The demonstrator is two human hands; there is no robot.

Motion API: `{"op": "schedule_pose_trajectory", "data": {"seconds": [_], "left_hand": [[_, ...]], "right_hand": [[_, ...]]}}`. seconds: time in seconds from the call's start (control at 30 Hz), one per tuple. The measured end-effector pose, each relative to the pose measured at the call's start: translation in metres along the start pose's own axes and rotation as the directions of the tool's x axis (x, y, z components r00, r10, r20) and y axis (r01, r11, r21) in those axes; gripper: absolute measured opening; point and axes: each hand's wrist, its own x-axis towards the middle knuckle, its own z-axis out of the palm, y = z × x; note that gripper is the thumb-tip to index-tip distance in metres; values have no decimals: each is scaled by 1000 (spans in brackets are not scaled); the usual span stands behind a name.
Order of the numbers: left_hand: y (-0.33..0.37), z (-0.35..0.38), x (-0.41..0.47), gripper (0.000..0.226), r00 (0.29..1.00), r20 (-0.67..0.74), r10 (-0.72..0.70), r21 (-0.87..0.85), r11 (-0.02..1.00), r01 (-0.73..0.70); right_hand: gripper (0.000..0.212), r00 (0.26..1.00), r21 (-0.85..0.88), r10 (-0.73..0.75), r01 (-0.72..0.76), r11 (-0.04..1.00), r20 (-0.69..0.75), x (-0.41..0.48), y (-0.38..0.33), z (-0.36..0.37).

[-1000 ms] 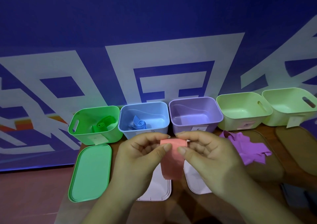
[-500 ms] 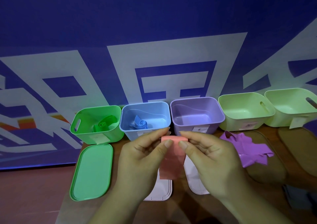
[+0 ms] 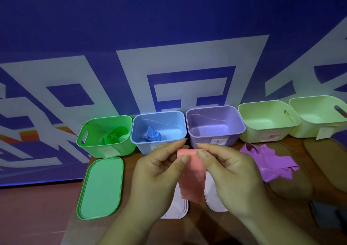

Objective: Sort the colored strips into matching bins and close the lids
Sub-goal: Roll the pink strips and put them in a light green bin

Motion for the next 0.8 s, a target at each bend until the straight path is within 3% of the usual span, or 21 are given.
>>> {"op": "schedule_pose_trajectory", "data": {"seconds": [0.2, 0.57, 0.8], "left_hand": [[2, -2, 0, 15, 1000, -21, -2, -54, 999, 1], [7, -1, 3, 20, 996, -72, -50, -67, 997, 45], [9, -1, 4, 20, 993, -97, -69, -47, 997, 65]], "right_hand": [[18, 1000, 67, 12, -12, 998, 8, 1, 2, 1], [20, 999, 124, -49, 48, 991, 1, -1, -2, 3], [34, 995, 83, -92, 89, 993, 35, -2, -2, 3]]}}
